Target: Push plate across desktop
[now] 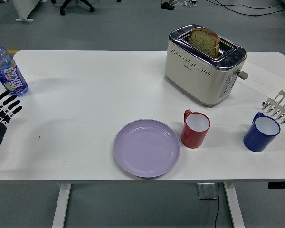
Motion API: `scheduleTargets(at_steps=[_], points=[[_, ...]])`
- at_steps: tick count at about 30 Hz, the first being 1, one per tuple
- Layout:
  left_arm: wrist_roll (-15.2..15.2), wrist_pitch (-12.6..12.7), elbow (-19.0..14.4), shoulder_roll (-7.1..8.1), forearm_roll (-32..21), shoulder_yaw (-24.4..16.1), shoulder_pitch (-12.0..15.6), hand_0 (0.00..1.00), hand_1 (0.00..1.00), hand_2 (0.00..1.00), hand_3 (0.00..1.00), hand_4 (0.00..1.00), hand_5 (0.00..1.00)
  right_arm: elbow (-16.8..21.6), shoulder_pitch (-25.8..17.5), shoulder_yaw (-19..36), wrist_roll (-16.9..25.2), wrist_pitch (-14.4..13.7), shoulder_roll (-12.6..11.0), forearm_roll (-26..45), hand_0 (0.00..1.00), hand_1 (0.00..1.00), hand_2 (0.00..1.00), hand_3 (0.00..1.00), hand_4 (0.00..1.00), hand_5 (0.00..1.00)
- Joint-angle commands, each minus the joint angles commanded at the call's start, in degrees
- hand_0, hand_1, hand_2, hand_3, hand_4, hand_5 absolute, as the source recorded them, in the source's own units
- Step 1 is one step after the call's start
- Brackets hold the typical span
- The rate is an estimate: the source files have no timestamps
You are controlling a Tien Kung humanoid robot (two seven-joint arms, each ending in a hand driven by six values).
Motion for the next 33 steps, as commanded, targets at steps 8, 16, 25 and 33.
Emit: scheduleTargets(at_steps=[8, 16, 25, 33], points=[[1.7, -0.64, 0.06, 0.14, 0.44, -0.24, -0.19, 0.729, 0.794, 0.773, 0.772, 0.513, 0.998, 0.0, 0.05, 0.08, 0.0, 0.02, -0.03, -0.11, 0.632, 0.567, 0.658, 0.61, 0.168, 0.317], [1.6, 0.08, 0.26, 0.18, 0.44, -0.44, -0.28, 0.727, 0.793, 0.772, 0.768, 0.513, 0.998, 0.0, 0.06, 0.1, 0.03, 0.0, -0.01, -0.1, 0.632, 0.567, 0.658, 0.611, 0.168, 0.318], [1.37, 0.59, 0.56, 0.14, 0.77, -0.24, -0.42, 0.723, 0.787, 0.768, 0.763, 0.521, 0.998, 0.0, -0.13, 0.09, 0.07, -0.04, 0.05, -0.02, 0.632, 0.567, 0.658, 0.611, 0.168, 0.317], [1.03, 1.15, 0.2, 0.22, 1.0, -0.54, -0.11, 0.723, 0.78, 0.763, 0.761, 0.52, 0.998, 0.0, -0.14, 0.06, 0.07, 0.11, -0.02, -0.56, 0.632, 0.568, 0.658, 0.611, 0.168, 0.318]])
